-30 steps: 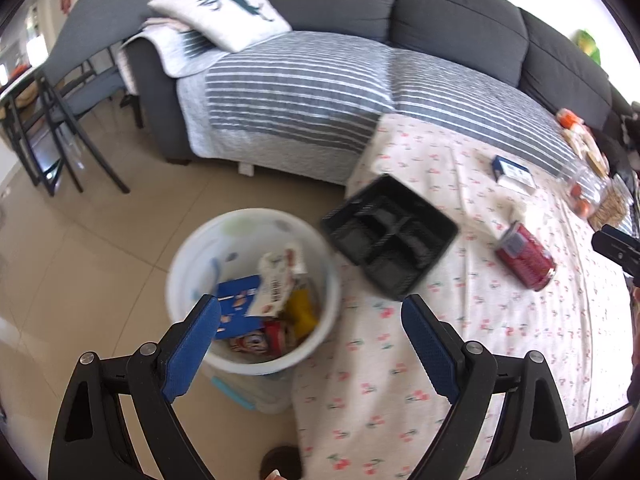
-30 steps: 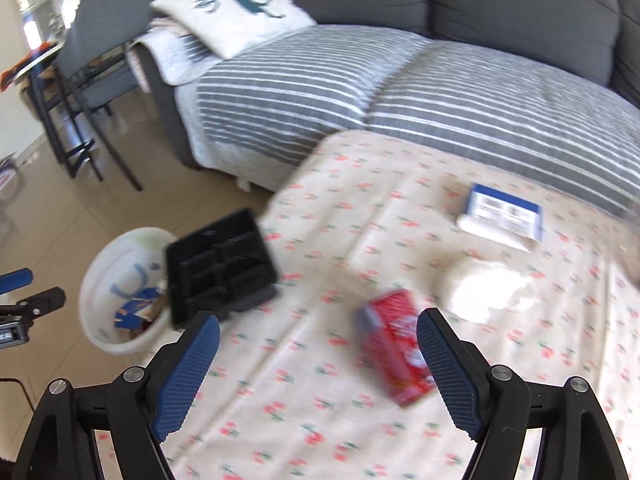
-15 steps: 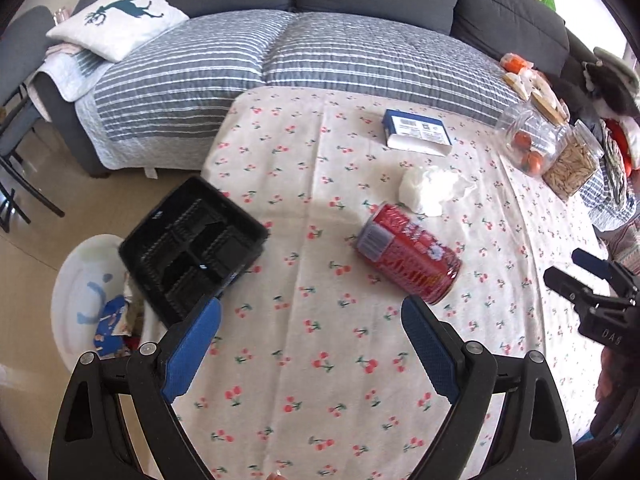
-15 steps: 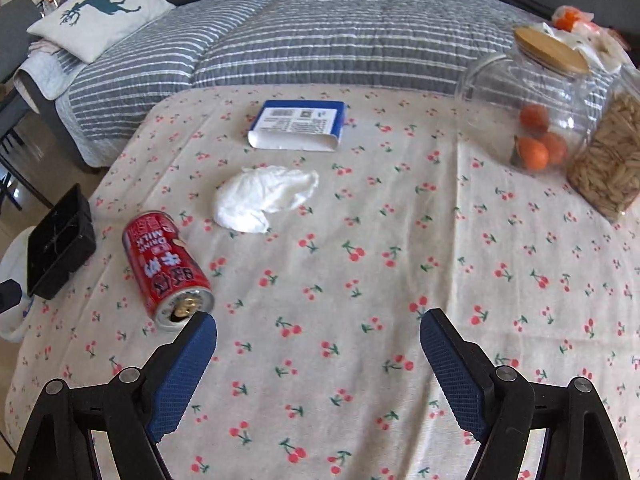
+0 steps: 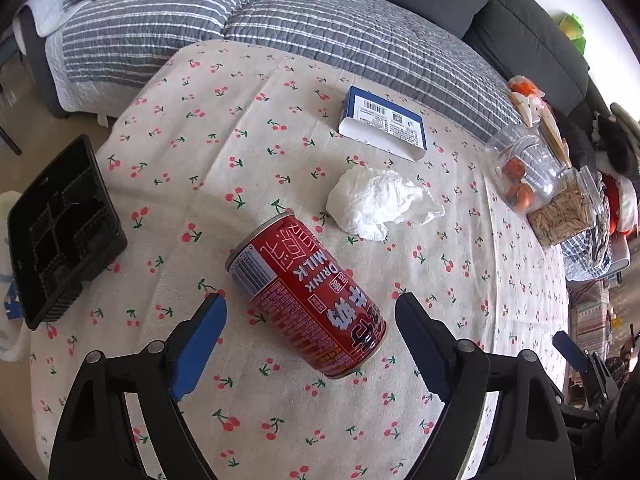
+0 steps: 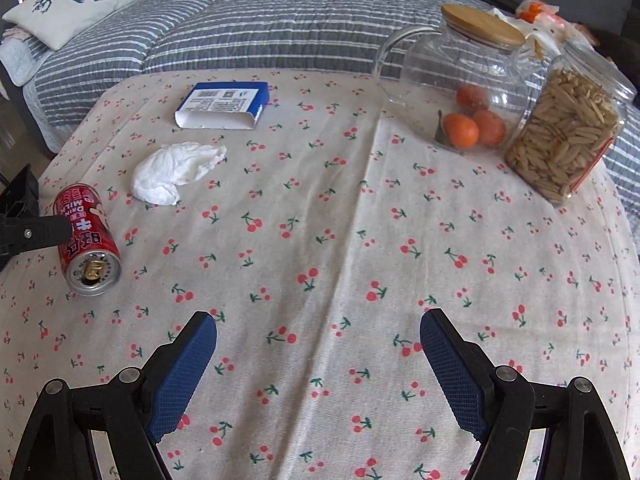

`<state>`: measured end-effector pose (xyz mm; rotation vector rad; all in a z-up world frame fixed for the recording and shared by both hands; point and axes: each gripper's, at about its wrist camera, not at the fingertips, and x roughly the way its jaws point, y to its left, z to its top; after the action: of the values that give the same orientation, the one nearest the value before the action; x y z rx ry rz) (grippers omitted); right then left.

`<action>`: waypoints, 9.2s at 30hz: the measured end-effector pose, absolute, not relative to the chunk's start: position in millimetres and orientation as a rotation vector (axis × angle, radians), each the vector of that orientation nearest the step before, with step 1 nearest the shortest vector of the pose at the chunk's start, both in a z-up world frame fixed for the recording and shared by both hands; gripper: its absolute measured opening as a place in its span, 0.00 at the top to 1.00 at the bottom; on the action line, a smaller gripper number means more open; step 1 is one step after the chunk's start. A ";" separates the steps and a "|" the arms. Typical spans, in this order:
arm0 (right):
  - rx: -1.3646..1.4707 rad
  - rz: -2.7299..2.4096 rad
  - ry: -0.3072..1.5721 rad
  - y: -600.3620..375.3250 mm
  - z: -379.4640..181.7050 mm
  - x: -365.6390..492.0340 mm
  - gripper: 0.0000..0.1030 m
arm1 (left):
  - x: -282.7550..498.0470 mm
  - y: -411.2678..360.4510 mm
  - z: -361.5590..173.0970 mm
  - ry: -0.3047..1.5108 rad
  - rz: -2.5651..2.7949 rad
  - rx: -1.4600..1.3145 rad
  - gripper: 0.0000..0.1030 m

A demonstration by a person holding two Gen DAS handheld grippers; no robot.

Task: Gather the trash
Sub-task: 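Return both tools to the table and grasp the red milk drink can with the left tool, then grasp the white tissue with the right tool while the left tool lifts the can, then drop the red milk can into the bucket with the left tool while the right tool carries the tissue, then release the tissue into the white bucket with the right tool, then grasp the black plastic tray with the left tool, then drop the black tray into the bucket with the left tool while the right tool grasps the small blue box, then carry the small blue box over the bucket and release it with the right tool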

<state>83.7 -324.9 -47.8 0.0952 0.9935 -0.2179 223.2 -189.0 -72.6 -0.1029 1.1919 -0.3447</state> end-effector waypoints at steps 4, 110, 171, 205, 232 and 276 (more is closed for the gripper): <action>0.094 -0.215 1.002 -329.8 -50.2 80.5 0.16 | 227.9 -195.8 -82.5 1.212 -0.344 -0.084 0.26; 0.050 0.324 0.985 -18.7 -40.0 187.2 0.91 | 180.3 223.1 -68.9 1.056 0.096 -0.098 0.13; 0.281 -0.277 0.981 -355.6 -46.1 75.9 0.16 | 221.2 -96.1 -24.4 1.060 -0.298 0.164 0.13; 0.254 -0.216 1.028 -338.3 -53.6 157.5 0.15 | 232.5 -25.1 -30.8 0.956 -0.213 0.370 0.95; 0.230 -0.303 1.056 -284.4 -109.1 344.3 0.06 | 269.5 80.1 -62.3 1.011 -0.001 0.316 0.95; -0.043 0.265 1.057 14.0 -55.6 220.7 0.07 | 182.5 217.2 -45.4 0.984 0.112 -0.016 0.04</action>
<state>220.7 14.0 -55.6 -0.0431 1.0567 0.2650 182.5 217.2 -45.4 -0.0157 0.9836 0.1120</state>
